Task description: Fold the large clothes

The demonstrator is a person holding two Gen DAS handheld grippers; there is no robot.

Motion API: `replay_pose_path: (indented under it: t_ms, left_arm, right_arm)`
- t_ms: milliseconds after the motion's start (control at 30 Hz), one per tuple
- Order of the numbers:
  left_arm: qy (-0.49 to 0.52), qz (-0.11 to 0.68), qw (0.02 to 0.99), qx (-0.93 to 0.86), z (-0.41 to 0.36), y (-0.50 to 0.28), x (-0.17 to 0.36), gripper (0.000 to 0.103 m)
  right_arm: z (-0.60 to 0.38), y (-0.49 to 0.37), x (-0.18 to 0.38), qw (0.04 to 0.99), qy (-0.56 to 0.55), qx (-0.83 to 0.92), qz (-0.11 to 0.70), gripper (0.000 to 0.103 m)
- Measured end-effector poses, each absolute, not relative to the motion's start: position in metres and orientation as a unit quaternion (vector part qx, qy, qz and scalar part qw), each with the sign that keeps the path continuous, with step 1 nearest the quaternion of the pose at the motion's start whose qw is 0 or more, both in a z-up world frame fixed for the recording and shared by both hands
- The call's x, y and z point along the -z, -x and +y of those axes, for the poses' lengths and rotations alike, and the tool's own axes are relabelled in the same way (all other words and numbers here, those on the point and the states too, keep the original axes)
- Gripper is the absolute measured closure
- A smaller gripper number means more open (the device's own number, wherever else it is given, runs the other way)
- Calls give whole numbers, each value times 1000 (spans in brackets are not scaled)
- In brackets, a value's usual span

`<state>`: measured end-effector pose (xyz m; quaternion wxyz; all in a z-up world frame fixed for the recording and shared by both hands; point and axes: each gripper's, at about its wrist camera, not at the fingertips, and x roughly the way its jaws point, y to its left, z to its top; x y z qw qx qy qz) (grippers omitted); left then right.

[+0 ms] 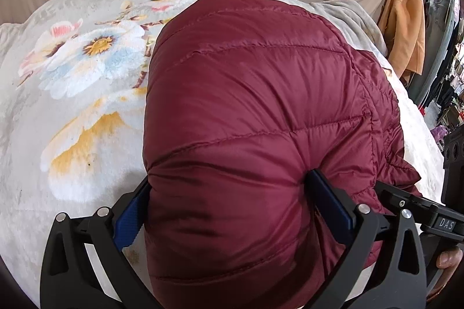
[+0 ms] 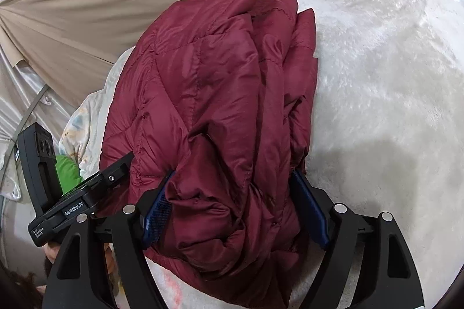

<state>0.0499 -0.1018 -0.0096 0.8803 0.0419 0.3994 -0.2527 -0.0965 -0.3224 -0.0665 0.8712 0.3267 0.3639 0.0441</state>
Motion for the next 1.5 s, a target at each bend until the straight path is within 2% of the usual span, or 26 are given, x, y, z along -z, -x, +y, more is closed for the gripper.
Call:
replay_pose_path:
  t_ms: [33, 67, 100, 133, 200, 300, 367, 467, 567, 700, 833, 933, 1033, 1100, 1233, 1267, 1300, 1333, 1367, 1500]
  left_arm:
    - [-39, 398, 880, 255, -101, -50, 9, 5]
    - [-37, 398, 880, 259, -100, -50, 9, 5]
    - [-33, 396, 879, 265, -99, -49, 7, 8]
    - [-31, 393, 878, 271, -98, -47, 4, 12]
    - [-33, 381, 879, 284, -95, -43, -6, 32]
    - [-30, 351, 883, 312, -90, -36, -29, 53]
    - [-17, 336, 879, 337, -86, -33, -48, 60]
    - [-7, 308, 878, 366, -82, -26, -76, 65]
    - [-2, 264, 882, 391, -74, -15, -112, 66]
    - [-6, 159, 905, 395, -53, 1, -166, 66]
    - [-5, 83, 921, 381, -27, -3, -198, 66]
    - [2, 55, 928, 368, -3, -31, -203, 64]
    - [15, 64, 932, 358, 17, -75, -184, 62]
    - [10, 90, 935, 342, 21, -113, -157, 61]
    - [5, 223, 933, 284, 21, -189, -68, 60]
    - [2, 251, 929, 273, 20, -199, -50, 57]
    - [-6, 282, 927, 249, 19, -206, -25, 49]
    - [-4, 282, 928, 244, 23, -204, -14, 46]
    - [-3, 275, 929, 248, 27, -199, -9, 42]
    - [-3, 289, 925, 246, 45, -183, -18, 40]
  right_arm:
    - [-322, 97, 67, 872, -328, -46, 361, 31]
    - [-321, 97, 67, 872, -331, -52, 357, 40]
    - [-321, 98, 65, 872, -335, -58, 353, 52]
    - [-319, 99, 63, 872, -337, -59, 349, 58]
    - [-319, 103, 52, 879, -333, -57, 335, 78]
    - [-316, 112, 29, 892, -326, -64, 305, 86]
    - [-310, 121, 5, 906, -311, -70, 277, 87]
    - [-301, 134, -32, 926, -284, -76, 237, 88]
    - [-289, 146, -79, 950, -238, -81, 186, 88]
    - [-279, 148, -132, 968, -194, -104, 117, 88]
    - [-266, 124, -168, 975, -165, -139, 56, 87]
    - [-254, 84, -176, 971, -161, -171, 35, 87]
    - [-246, 24, -157, 960, -189, -200, 48, 86]
    - [-245, -24, -126, 949, -223, -204, 86, 85]
    - [-239, -115, -27, 916, -283, -166, 229, 84]
    - [-236, -137, 12, 899, -295, -145, 291, 82]
    - [-236, -143, 34, 889, -301, -139, 315, 74]
    - [-237, -141, 49, 885, -311, -140, 316, 67]
    - [-240, -138, 54, 882, -319, -142, 316, 59]
    - [-253, -122, 39, 881, -314, -125, 332, 56]
